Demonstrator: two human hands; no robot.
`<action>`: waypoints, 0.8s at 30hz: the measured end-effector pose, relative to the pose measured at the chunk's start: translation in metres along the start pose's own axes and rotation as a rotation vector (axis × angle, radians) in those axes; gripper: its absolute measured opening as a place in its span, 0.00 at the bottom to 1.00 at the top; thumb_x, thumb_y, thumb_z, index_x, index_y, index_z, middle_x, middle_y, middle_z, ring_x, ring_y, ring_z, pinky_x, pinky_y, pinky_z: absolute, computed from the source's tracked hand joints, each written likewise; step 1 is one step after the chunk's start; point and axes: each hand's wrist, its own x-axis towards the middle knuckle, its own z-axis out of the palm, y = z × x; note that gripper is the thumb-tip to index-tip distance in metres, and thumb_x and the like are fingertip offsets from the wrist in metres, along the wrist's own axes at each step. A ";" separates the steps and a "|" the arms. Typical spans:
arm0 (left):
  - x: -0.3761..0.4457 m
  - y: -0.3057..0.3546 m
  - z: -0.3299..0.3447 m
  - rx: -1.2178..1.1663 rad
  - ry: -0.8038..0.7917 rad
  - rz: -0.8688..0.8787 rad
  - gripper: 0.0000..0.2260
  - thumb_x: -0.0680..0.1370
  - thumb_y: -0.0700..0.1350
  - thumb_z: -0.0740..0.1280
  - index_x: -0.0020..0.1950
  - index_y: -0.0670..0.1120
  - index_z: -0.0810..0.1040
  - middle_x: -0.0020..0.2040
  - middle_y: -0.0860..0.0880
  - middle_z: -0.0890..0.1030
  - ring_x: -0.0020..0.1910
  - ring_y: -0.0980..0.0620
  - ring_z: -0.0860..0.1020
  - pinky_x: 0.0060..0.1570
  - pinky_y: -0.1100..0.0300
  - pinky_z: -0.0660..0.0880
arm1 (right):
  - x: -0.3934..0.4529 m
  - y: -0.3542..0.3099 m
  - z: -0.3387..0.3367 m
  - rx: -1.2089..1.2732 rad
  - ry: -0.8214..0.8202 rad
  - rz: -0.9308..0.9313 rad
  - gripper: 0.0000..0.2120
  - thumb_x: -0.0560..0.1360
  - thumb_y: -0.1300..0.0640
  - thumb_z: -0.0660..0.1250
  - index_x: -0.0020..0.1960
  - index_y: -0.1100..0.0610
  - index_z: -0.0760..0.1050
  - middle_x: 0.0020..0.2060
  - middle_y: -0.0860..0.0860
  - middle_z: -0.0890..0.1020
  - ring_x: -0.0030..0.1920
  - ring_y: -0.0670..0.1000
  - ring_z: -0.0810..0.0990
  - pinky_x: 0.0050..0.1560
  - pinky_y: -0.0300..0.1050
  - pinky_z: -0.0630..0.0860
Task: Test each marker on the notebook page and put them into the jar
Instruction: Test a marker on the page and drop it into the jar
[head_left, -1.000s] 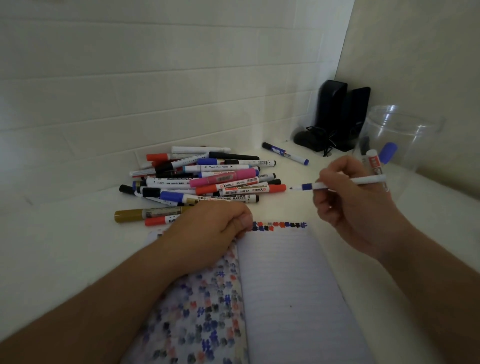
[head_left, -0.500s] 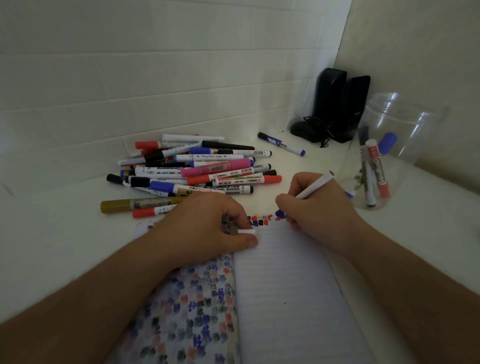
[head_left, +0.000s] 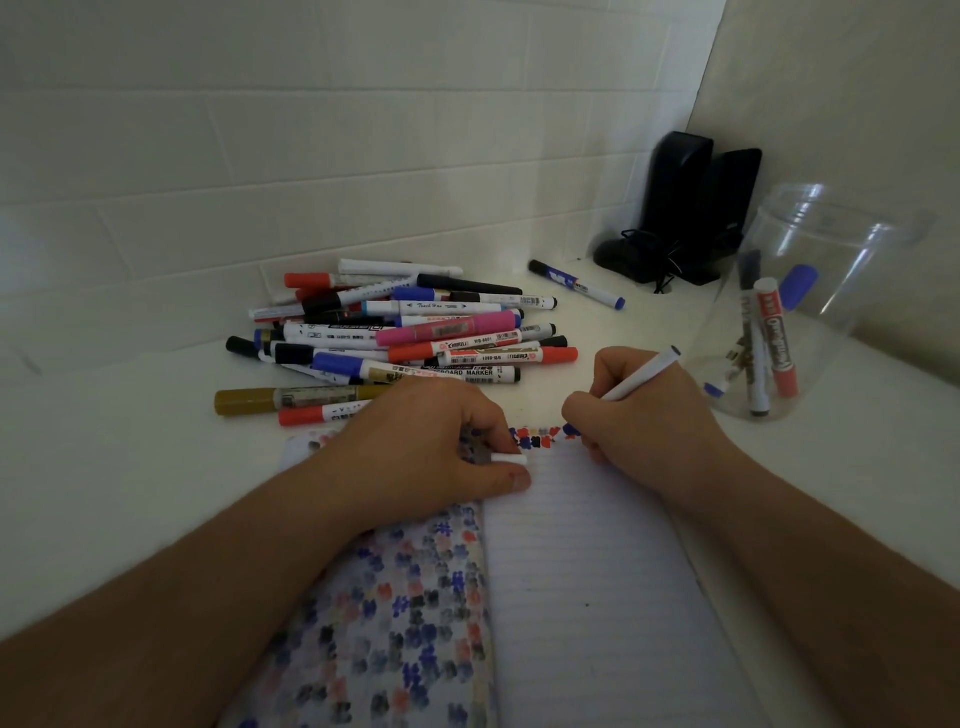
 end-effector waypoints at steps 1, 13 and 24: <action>0.000 0.000 0.000 0.001 0.001 0.000 0.15 0.69 0.68 0.70 0.48 0.60 0.84 0.44 0.61 0.82 0.45 0.62 0.78 0.46 0.55 0.80 | 0.000 0.000 0.000 0.003 -0.003 0.003 0.12 0.71 0.61 0.72 0.33 0.57 0.69 0.27 0.56 0.82 0.23 0.47 0.79 0.30 0.44 0.76; -0.001 0.002 -0.001 0.018 0.000 -0.008 0.13 0.71 0.65 0.72 0.49 0.59 0.84 0.44 0.61 0.81 0.44 0.62 0.78 0.46 0.56 0.80 | -0.002 0.001 -0.003 0.077 0.012 0.012 0.13 0.73 0.64 0.70 0.34 0.59 0.69 0.24 0.53 0.80 0.25 0.51 0.80 0.31 0.45 0.77; -0.001 0.001 0.000 0.008 0.000 -0.003 0.14 0.70 0.65 0.72 0.48 0.59 0.85 0.44 0.61 0.82 0.44 0.62 0.78 0.46 0.55 0.80 | -0.001 0.000 0.000 -0.029 0.028 -0.034 0.14 0.70 0.62 0.72 0.33 0.57 0.68 0.34 0.66 0.80 0.31 0.58 0.78 0.35 0.51 0.75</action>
